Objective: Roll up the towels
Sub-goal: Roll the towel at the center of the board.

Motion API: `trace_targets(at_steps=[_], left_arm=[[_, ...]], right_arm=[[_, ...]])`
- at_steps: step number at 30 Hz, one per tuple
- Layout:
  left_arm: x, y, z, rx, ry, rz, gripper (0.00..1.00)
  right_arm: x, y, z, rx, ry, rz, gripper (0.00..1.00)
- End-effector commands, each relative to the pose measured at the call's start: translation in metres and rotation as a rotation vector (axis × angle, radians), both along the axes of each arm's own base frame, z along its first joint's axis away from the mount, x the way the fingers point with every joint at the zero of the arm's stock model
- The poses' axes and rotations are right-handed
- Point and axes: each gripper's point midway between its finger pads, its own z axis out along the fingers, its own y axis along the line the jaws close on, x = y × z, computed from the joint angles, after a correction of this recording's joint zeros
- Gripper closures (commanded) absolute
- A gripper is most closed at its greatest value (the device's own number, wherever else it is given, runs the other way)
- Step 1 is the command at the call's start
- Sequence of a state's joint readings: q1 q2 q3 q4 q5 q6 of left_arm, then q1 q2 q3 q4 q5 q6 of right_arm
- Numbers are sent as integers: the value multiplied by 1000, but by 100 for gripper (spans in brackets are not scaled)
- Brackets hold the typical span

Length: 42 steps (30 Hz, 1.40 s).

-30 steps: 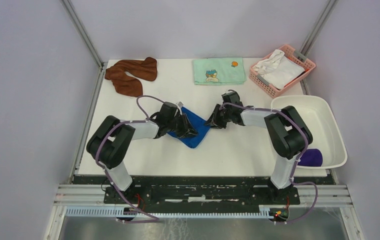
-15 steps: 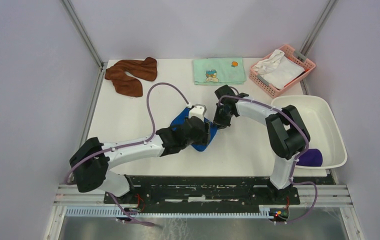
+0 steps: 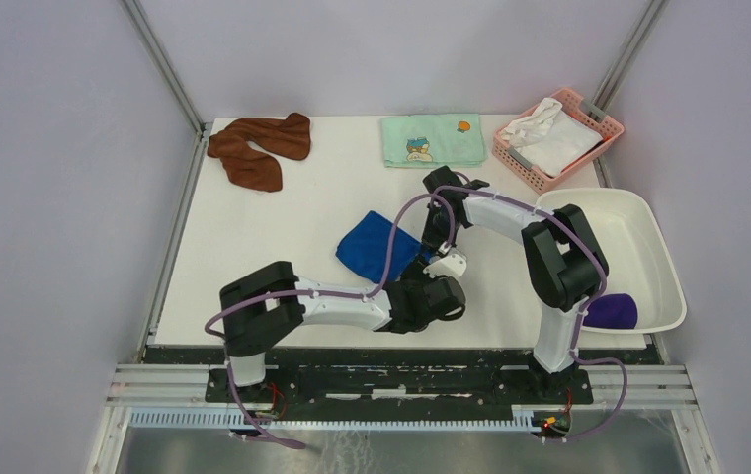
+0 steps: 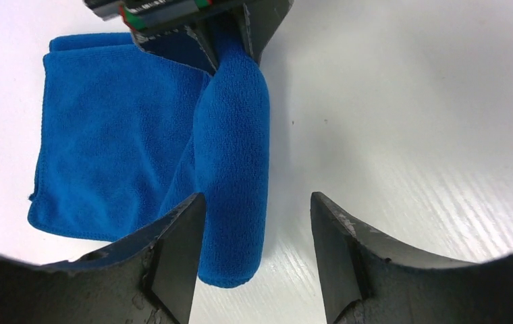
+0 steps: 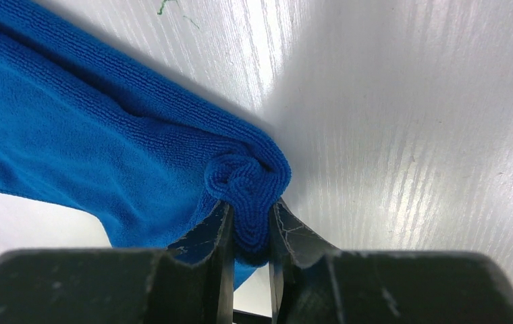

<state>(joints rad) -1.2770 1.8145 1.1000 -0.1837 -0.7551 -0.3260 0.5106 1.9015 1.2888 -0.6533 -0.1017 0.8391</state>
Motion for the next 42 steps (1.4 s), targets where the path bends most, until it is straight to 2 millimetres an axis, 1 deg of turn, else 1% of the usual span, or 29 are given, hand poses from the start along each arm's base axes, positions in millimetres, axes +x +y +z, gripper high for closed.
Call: trace_targets(at_steps=[1, 6, 9, 11, 14, 17, 19, 21, 23, 24, 26, 27, 29, 31, 33, 35, 36, 37, 39, 40, 42], left_arm=[[17, -4, 10, 78, -104, 16, 36], [15, -1, -15, 140, -74, 20, 43], [16, 5, -27, 176, -60, 37, 47], [19, 11, -32, 188, -52, 60, 52], [24, 20, -34, 163, -14, 86, 65], [27, 22, -34, 98, 45, 78, 80], [27, 20, -27, 24, 93, 55, 88], [28, 19, -25, -77, 181, 39, 96], [24, 17, -24, -228, 308, 15, 97], [25, 18, -20, -308, 361, 12, 97], [29, 25, -14, -443, 446, 23, 97], [30, 28, -12, -492, 482, 27, 97], [31, 31, -9, -566, 557, 23, 97], [33, 35, -9, -631, 622, 27, 97], [36, 37, -8, -700, 683, 29, 97], [40, 39, -9, -771, 749, 50, 97], [40, 41, -13, -798, 790, 62, 97], [44, 43, -12, -840, 826, 74, 97], [47, 45, -14, -892, 876, 92, 97], [48, 47, -16, -913, 897, 104, 97], [50, 51, -21, -951, 936, 130, 97]], right_arm=[[-2, -1, 0, -22, 20, 2, 79], [-1, 3, 1, 0, 14, 3, 79], [0, 6, 2, 23, 10, 5, 79], [0, 9, 3, 36, 11, 12, 78], [3, 17, 8, 82, -14, 26, 76], [8, 22, 19, 123, -61, 46, 73], [11, 24, 26, 152, -102, 64, 68], [15, 27, 34, 205, -143, 71, 62], [18, 27, 42, 261, -184, 58, 56], [20, 26, 46, 288, -205, 47, 54], [23, 23, 54, 345, -240, 31, 49], [25, 21, 59, 371, -262, 22, 47], [26, 18, 64, 414, -285, 12, 42], [28, 19, 71, 457, -323, 19, 37], [27, 21, 76, 485, -347, 30, 35], [25, 23, 74, 510, -357, 24, 33], [23, 23, 70, 518, -352, 19, 32], [22, 24, 67, 532, -347, 11, 32], [20, 27, 57, 560, -334, -1, 32], [18, 28, 49, 571, -318, -10, 32], [17, 33, 42, 602, -303, -19, 32]])
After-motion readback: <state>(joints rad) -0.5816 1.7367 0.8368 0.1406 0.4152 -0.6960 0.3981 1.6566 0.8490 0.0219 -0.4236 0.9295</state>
